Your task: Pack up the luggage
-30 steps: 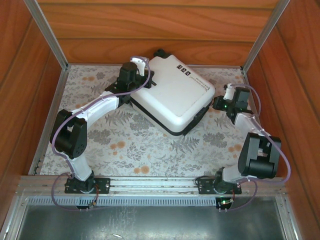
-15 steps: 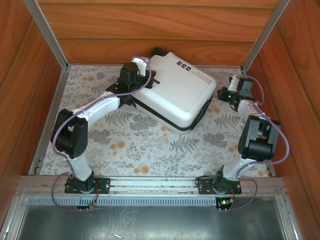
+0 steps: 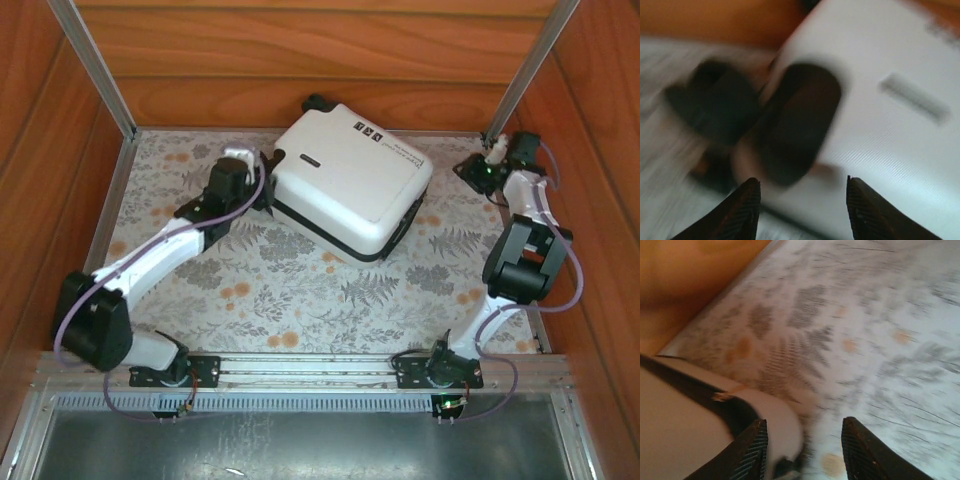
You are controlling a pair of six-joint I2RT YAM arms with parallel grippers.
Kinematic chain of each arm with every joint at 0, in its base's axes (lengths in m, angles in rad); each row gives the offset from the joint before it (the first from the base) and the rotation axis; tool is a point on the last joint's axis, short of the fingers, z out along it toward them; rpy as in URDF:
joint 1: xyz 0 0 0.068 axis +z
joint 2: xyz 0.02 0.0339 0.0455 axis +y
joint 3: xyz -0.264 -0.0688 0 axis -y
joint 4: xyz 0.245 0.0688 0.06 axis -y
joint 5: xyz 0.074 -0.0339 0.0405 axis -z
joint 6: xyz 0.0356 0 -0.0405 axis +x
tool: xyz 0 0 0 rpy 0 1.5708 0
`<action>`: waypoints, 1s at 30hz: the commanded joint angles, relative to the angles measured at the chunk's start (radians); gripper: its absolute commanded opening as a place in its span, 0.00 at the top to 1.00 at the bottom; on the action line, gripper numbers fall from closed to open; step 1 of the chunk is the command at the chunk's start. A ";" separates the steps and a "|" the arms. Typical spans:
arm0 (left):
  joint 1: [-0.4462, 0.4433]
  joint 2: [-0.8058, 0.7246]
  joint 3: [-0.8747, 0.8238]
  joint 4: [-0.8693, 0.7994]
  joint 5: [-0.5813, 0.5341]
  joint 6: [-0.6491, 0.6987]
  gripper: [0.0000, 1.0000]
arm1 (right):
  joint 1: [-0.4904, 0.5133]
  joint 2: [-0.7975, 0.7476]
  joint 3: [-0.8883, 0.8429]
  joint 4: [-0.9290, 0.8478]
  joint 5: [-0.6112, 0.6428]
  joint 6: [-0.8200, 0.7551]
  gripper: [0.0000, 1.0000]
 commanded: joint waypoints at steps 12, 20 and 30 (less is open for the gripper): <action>0.070 -0.003 -0.198 -0.185 -0.004 -0.317 0.47 | 0.215 0.208 0.338 -0.319 -0.141 -0.209 0.66; 0.205 0.268 0.123 -0.188 0.167 -0.269 0.48 | 0.301 -0.046 -0.073 -0.114 -0.271 -0.196 0.79; 0.240 0.654 0.538 -0.286 0.379 -0.242 0.51 | 0.471 -0.165 -0.363 0.056 -0.230 -0.061 0.81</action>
